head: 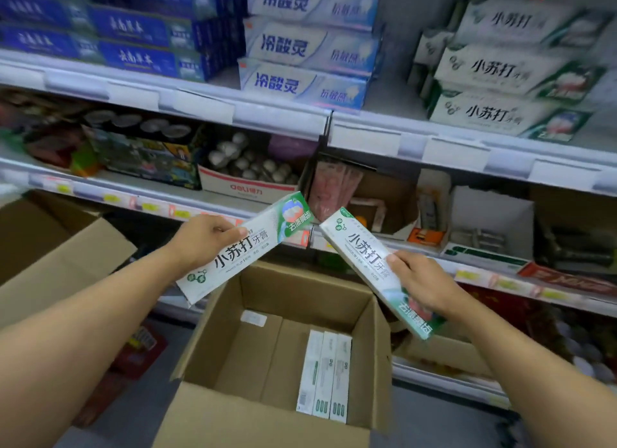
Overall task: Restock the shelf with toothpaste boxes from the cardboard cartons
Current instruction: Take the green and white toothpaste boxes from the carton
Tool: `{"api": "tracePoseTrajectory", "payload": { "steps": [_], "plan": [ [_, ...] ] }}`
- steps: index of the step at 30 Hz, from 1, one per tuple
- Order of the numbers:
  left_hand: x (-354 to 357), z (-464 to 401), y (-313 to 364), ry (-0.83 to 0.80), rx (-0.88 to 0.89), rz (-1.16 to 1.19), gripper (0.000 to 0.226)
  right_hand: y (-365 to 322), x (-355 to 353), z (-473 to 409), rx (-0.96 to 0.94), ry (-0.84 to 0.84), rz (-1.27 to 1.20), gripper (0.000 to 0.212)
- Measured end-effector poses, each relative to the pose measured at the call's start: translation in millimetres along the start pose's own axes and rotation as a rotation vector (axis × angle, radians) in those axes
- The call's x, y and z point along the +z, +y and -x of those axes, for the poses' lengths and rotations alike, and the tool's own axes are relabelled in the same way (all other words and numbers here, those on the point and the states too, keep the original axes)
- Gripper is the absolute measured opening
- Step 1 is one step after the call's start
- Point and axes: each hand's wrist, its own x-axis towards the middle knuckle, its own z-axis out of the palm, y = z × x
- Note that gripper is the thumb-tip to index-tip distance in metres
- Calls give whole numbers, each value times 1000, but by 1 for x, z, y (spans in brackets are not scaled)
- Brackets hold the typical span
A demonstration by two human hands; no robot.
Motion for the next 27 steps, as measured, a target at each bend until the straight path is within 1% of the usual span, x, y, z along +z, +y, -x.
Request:
{"api": "tracePoseTrajectory", "payload": {
  "steps": [4, 10, 15, 18, 23, 27],
  "plan": [
    [-28, 2, 29, 4, 45, -6, 25, -18, -44, 21, -26, 63, 84, 31],
    [-63, 7, 84, -60, 220, -12, 23, -37, -115, 55, -2, 166, 149, 31],
    [-72, 4, 131, -82, 338, -56, 22, -39, -166, 69, 9, 262, 181, 30],
    [-70, -2, 156, -87, 403, -77, 25, -31, -192, 68, 14, 300, 210, 31],
    [-65, -22, 191, -117, 448, -142, 23, -8, -232, 48, 49, 340, 248, 29],
    [-58, -41, 217, -109, 454, -139, 25, 8, -263, 19, 22, 339, 288, 35]
  ]
}}
